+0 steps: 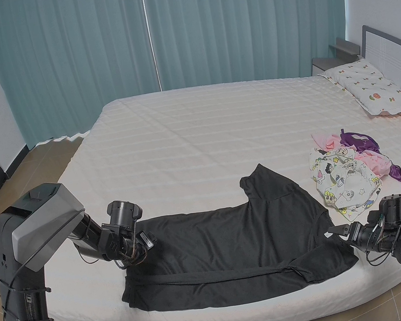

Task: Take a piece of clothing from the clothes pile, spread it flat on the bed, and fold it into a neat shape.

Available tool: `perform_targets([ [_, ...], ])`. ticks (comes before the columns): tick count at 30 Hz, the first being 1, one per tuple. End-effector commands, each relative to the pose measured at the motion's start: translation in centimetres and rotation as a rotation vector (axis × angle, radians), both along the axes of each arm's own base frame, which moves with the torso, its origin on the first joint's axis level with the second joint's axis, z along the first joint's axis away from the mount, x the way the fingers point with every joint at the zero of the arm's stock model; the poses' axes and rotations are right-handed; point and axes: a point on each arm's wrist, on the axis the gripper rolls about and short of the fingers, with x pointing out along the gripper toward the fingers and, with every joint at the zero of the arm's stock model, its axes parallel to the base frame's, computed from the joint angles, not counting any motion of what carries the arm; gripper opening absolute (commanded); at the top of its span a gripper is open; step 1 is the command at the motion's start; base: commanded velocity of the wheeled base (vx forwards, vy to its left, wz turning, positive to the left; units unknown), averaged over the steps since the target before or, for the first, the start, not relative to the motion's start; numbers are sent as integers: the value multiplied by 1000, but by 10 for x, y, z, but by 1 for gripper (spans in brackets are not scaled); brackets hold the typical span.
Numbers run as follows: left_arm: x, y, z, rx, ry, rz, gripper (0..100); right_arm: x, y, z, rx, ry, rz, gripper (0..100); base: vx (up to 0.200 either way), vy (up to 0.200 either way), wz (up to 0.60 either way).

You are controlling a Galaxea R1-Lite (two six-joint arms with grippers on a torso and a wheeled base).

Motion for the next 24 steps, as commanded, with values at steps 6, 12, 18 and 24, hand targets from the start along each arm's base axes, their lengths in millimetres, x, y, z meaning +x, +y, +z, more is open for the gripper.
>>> perform_targets([
  [6, -1, 30, 25, -19, -18, 76, 100, -2, 0, -3, 5, 15, -3, 100, 0, 0, 0],
  [12, -26, 37, 66, -100, -58, 43, 100, -3, -1, -2, 5, 15, -6, 100, 0, 0, 0],
  [18, -39, 37, 64, -189, -22, 68, 100, -5, 0, -3, 6, 18, -3, 100, 0, 0, 0],
  [24, -39, 38, 60, -242, 4, 66, 100, -7, 0, -4, 4, 9, -5, 100, 100, 0, 0],
])
